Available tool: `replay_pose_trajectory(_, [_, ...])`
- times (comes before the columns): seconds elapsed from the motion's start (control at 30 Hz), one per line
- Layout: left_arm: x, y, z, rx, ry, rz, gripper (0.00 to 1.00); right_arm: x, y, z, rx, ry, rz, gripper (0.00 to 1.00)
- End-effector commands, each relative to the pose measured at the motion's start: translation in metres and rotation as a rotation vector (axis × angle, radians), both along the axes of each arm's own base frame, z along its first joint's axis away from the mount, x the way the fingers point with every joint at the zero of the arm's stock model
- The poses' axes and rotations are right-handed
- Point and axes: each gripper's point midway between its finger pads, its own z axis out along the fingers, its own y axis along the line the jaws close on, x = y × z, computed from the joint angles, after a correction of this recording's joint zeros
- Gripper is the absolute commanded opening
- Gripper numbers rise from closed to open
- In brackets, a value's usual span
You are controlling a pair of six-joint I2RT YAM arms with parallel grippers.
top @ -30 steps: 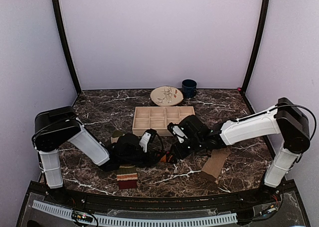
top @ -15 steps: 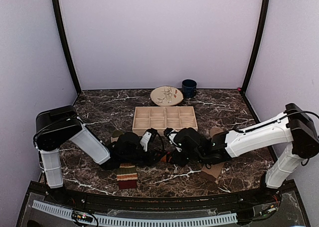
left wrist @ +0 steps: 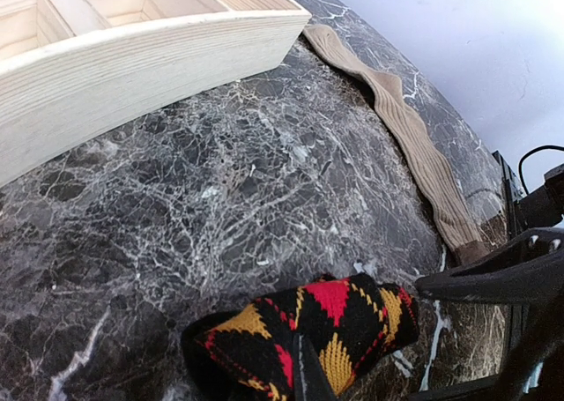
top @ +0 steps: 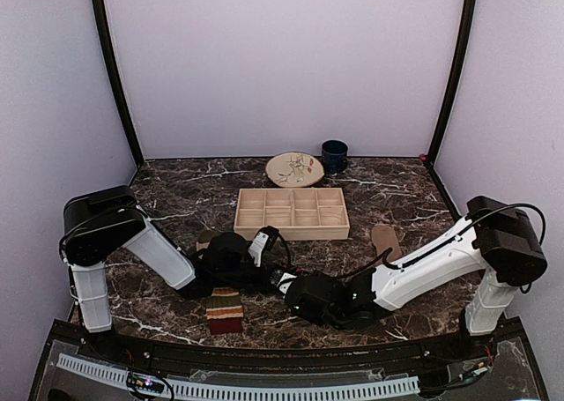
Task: Roll the socks
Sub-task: Roll the sock at the center of the board.
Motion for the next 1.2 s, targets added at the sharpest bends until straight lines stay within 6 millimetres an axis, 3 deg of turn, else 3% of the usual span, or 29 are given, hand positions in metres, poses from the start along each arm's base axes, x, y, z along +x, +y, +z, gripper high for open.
replay_pose_trajectory(0.0, [-0.036, 0.048, -0.086, 0.292, 0.196, -0.024, 0.00, 0.008, 0.010, 0.003, -0.056, -0.104, 0.008, 0.65])
replay_pose_trajectory(0.33, [-0.038, 0.051, -0.084, 0.286, 0.197, -0.034, 0.00, 0.020, 0.014, -0.016, -0.201, -0.177, 0.005, 0.72])
replay_pose_trajectory(0.8, [-0.040, 0.056, -0.082, 0.279, 0.193, -0.038, 0.00, 0.024, -0.017, -0.041, -0.298, -0.093, -0.032, 0.70])
replay_pose_trajectory(0.97, [-0.039, 0.056, -0.079, 0.278, 0.187, -0.041, 0.00, 0.029, -0.025, -0.055, -0.328, -0.047, -0.051, 0.64])
replay_pose_trajectory(1.07, [-0.039, 0.055, -0.079, 0.277, 0.186, -0.044, 0.00, 0.031, -0.027, -0.061, -0.321, -0.005, -0.057, 0.55])
replay_pose_trajectory(1.17, [-0.039, 0.055, -0.079, 0.277, 0.186, -0.046, 0.00, 0.032, -0.028, -0.064, -0.305, 0.035, -0.060, 0.40])
